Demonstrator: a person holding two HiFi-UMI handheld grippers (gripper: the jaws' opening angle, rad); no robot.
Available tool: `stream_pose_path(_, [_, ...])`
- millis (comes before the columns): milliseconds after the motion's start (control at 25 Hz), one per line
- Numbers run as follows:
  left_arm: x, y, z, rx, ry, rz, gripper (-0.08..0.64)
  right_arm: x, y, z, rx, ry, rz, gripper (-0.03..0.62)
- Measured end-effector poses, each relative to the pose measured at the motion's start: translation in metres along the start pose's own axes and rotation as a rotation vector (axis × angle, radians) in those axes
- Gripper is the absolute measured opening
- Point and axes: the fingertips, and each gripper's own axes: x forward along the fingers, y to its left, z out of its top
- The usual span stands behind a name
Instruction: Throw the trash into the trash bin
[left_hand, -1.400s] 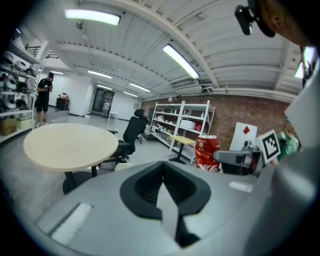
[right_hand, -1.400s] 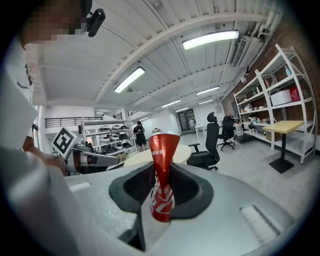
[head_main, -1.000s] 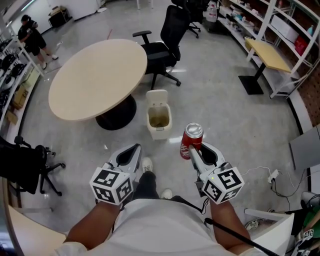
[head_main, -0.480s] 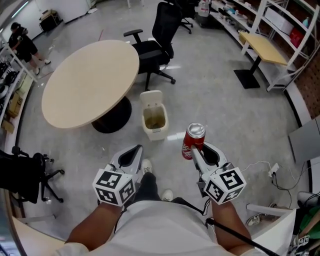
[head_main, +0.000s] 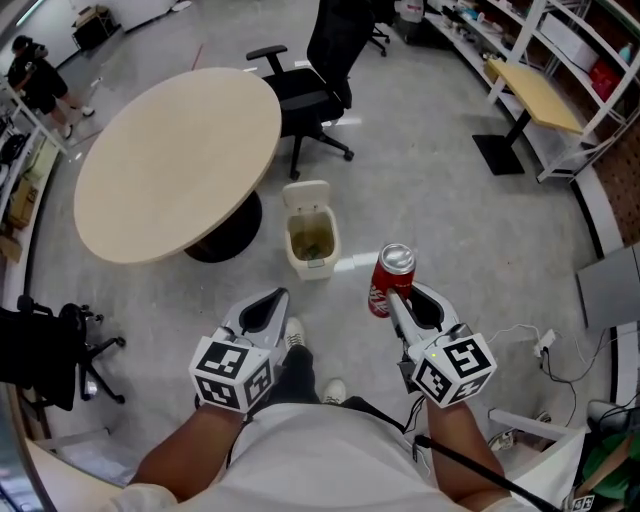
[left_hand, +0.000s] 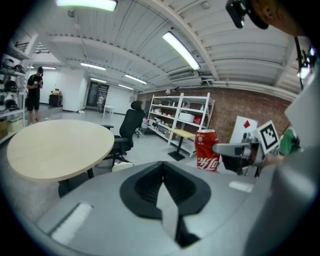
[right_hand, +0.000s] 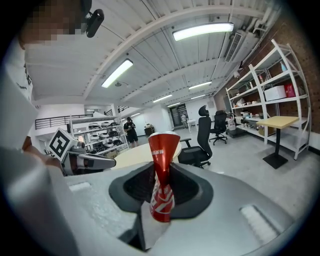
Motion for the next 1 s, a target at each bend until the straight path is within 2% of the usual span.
stream_pose_path(280, [0.025,0.046,0.007,0.008,0.028,0.032,0.009,0.058,-0.015,0.003,0.006,0.068,0.013,0.091])
stream_pose_path(560, [0.053,0.094,0.008,-0.051,0.072,0.032,0.009,0.123,-0.027,0.015,-0.026,0.136,0.018,0.091])
stream_pose_path(800, [0.076,0.115,0.028,-0.075,0.052,-0.012,0.009,0.172,-0.024,0.026,-0.043,0.168,0.032,0.091])
stream_pose_path(1000, [0.092,0.126,0.044,-0.049,0.034,-0.066,0.009,0.204,-0.017,0.045,-0.085,0.159,0.037,0.091])
